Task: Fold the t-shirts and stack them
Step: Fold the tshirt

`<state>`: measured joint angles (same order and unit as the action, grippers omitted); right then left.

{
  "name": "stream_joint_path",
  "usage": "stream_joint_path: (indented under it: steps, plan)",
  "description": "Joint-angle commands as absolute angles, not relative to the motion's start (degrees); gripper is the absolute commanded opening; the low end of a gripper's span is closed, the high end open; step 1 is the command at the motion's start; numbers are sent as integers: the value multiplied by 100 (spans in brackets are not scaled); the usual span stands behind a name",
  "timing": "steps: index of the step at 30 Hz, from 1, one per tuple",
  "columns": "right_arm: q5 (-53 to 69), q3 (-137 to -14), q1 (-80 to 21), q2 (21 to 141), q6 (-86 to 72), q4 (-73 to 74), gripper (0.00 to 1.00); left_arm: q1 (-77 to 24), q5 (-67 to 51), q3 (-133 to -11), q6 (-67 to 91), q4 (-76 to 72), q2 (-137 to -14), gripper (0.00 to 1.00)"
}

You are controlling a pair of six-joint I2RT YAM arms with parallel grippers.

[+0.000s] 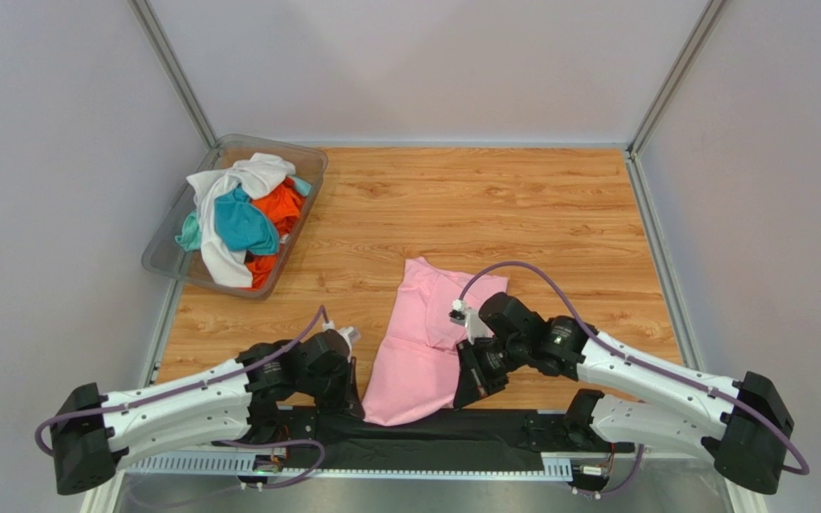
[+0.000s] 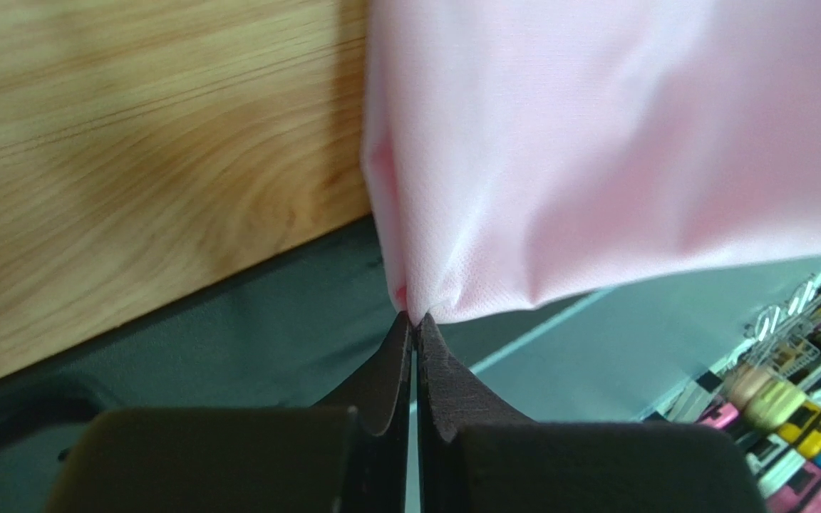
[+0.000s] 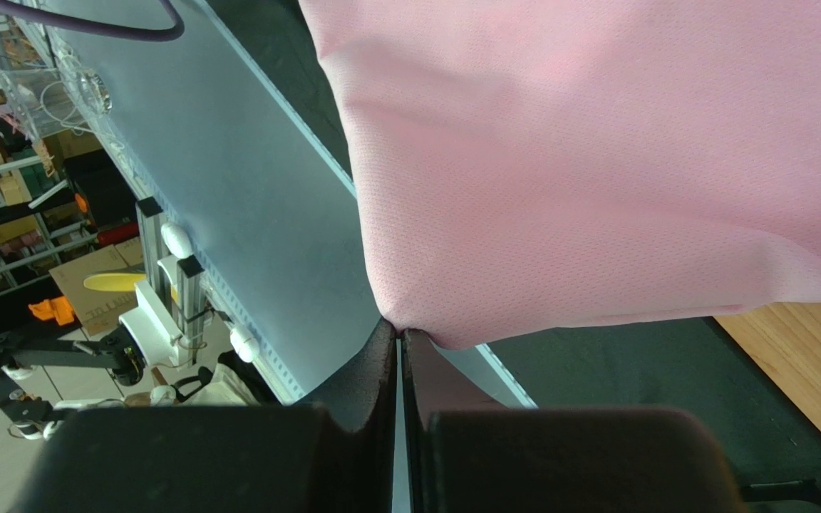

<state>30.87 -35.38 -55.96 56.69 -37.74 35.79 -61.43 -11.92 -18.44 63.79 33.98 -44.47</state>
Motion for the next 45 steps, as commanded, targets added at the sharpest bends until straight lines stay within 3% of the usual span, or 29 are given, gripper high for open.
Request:
stream_joint_path:
  steps: [1, 11, 20, 36, 45]
  plan:
    - [3568, -3498, -5616, 5318, -3954, 3437, 0, -6179, -774, -2548, 6030, 4180, -3886, 0]
    - [3692, -3726, -5537, 4747, -4254, 3638, 0, -6170, 1175, -4393, 5467, 5651, -3507, 0]
    - [3823, -3630, -4738, 4272, -4324, 3832, 0, -6152, 2539, -4965, 5414, 5450, -3577, 0]
    - [3578, -4060, -3596, 4526, -3920, 4025, 0, -4378, 1047, -5317, 4325, 3807, -5123, 0]
    - [3498, -4227, -2814, 4895, -3464, 4043, 0, -3912, 510, -5923, 3946, 3341, -6345, 0]
